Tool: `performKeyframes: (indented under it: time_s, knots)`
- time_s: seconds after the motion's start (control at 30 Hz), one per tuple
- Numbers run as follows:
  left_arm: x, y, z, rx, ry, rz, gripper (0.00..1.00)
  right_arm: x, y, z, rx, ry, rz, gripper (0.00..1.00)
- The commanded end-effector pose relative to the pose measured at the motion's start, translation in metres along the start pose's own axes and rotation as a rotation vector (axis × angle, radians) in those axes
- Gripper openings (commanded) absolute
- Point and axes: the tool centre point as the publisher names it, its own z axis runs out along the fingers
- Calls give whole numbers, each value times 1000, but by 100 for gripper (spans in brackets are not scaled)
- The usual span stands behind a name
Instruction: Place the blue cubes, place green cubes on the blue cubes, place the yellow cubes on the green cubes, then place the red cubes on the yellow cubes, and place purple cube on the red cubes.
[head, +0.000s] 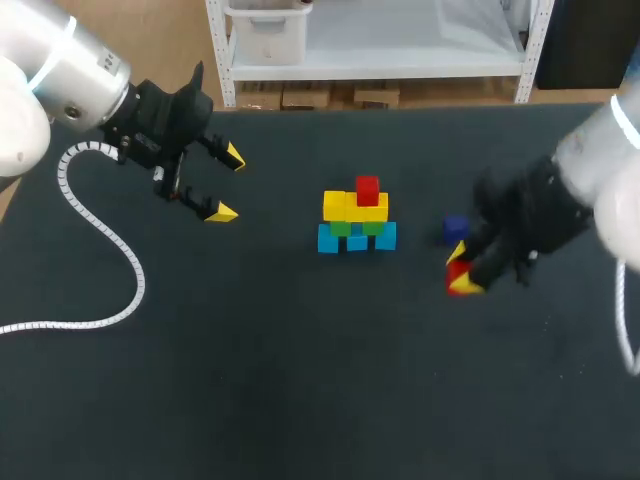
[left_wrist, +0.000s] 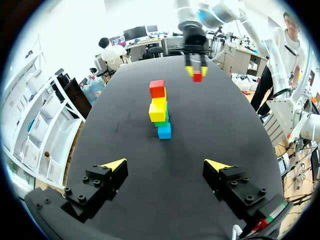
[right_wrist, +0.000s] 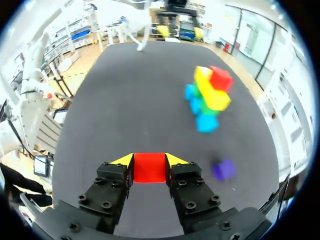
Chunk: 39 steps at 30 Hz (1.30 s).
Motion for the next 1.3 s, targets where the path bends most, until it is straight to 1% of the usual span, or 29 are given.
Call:
performKeyframes:
  time_s: [0.03,0.2,0.4,0.5,0.6,0.77,0.97,1.0,1.07,1.1,1.13,1.17,1.3]
  knots:
    - [1,1,1,2,-1,1,100,-21,43,23,64,-15,-27,0]
    - [1,1,1,2,-1,1,100,-50,55,53,39,-42,-89,0]
    - [1,1,1,2,-1,1,100,-77,58,89,13,-47,-145,0]
    - [1,1,1,2,-1,1,100,-85,58,105,4,-38,-167,0]
    - [1,1,1,2,-1,1,100,-93,53,116,11,-28,-185,0]
    - [1,1,1,2,-1,1,100,-101,44,130,15,-15,-204,0]
    - [1,1,1,2,-1,1,100,-108,35,146,-6,-3,-227,0]
    - [1,1,1,2,-1,1,100,-110,34,146,-7,-3,-226,9]
    - [1,1,1,2,-1,1,100,-113,32,146,-8,-6,-227,43]
    - [1,1,1,2,-1,1,100,-115,31,144,-7,-9,-228,49]
    - [1,1,1,2,-1,1,100,-116,30,142,-6,-12,-227,81]
    - [1,1,1,2,-1,1,100,-117,29,140,-2,-17,-230,100]
    - [1,1,1,2,-1,1,100,-120,27,123,10,-31,-251,100]
